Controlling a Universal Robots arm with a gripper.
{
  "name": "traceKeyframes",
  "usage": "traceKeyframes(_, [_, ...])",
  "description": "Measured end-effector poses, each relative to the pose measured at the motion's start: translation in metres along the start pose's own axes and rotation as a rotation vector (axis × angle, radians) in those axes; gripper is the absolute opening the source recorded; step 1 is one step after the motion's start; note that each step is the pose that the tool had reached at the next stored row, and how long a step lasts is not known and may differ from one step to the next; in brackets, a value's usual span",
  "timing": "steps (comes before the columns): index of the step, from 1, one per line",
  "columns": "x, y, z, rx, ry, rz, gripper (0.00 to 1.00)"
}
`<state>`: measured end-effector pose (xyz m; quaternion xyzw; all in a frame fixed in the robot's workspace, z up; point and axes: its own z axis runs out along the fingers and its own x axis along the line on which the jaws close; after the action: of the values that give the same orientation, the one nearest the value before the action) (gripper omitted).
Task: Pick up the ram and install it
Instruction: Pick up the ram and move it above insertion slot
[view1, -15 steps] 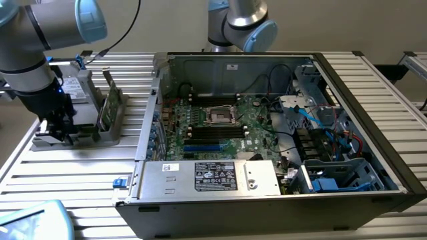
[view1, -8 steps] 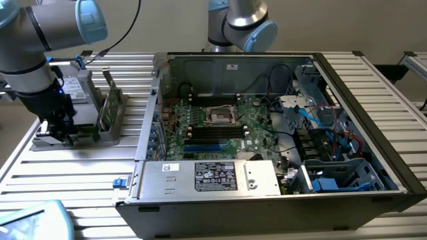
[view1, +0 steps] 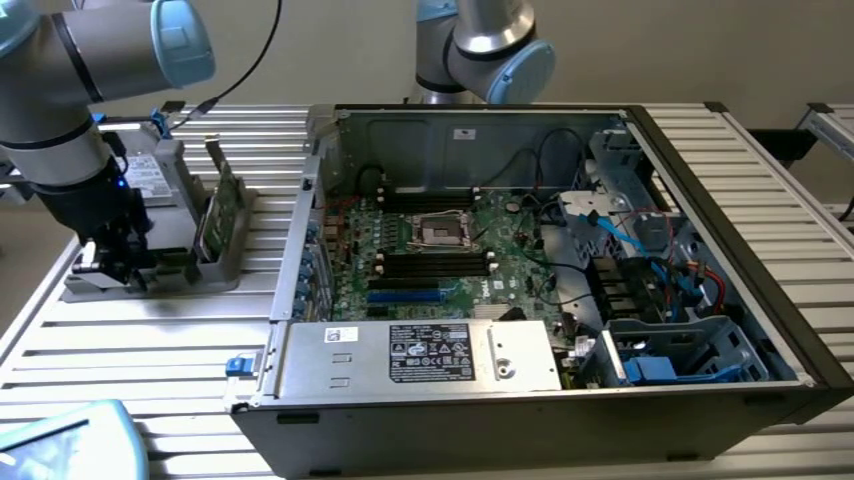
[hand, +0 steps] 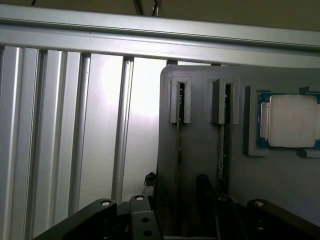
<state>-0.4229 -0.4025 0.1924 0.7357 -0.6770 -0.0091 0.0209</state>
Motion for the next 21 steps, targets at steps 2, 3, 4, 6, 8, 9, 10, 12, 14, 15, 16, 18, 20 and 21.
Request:
traceKeyframes(2, [0.0, 0.0, 0.0, 0.0, 0.0, 0.0, 0.44])
traceKeyframes(3, [0.0, 0.0, 0.0, 0.0001, 0.0, 0.0, 0.37])
traceKeyframes(4, [0.0, 0.0, 0.0, 0.0, 0.0, 0.0, 0.3])
traceKeyframes(6, [0.0, 0.0, 0.0, 0.0, 0.0, 0.0, 0.18])
traceKeyframes(8, [0.0, 0.0, 0.0, 0.0, 0.0, 0.0, 0.14])
traceKeyframes(9, [0.0, 0.0, 0.0, 0.0, 0.0, 0.0, 0.14])
traceKeyframes(10, [0.0, 0.0, 0.0, 0.0, 0.0, 0.0, 0.14])
traceKeyframes(12, [0.0, 0.0, 0.0, 0.0, 0.0, 0.0, 0.14])
traceKeyframes(14, [0.0, 0.0, 0.0, 0.0, 0.0, 0.0, 0.14])
traceKeyframes(15, [0.0, 0.0, 0.0, 0.0, 0.0, 0.0, 0.14])
traceKeyframes(16, [0.0, 0.0, 0.0, -0.0001, 0.0001, 0.0, 0.14])
traceKeyframes(18, [0.0, 0.0, 0.0, -0.0001, 0.0001, 0.001, 0.14])
traceKeyframes(20, [0.0, 0.0, 0.0, -0.0003, 0.0, 0.001, 0.14])
traceKeyframes(21, [0.0, 0.0, 0.0001, -0.0003, -0.0001, 0.002, 0.14])
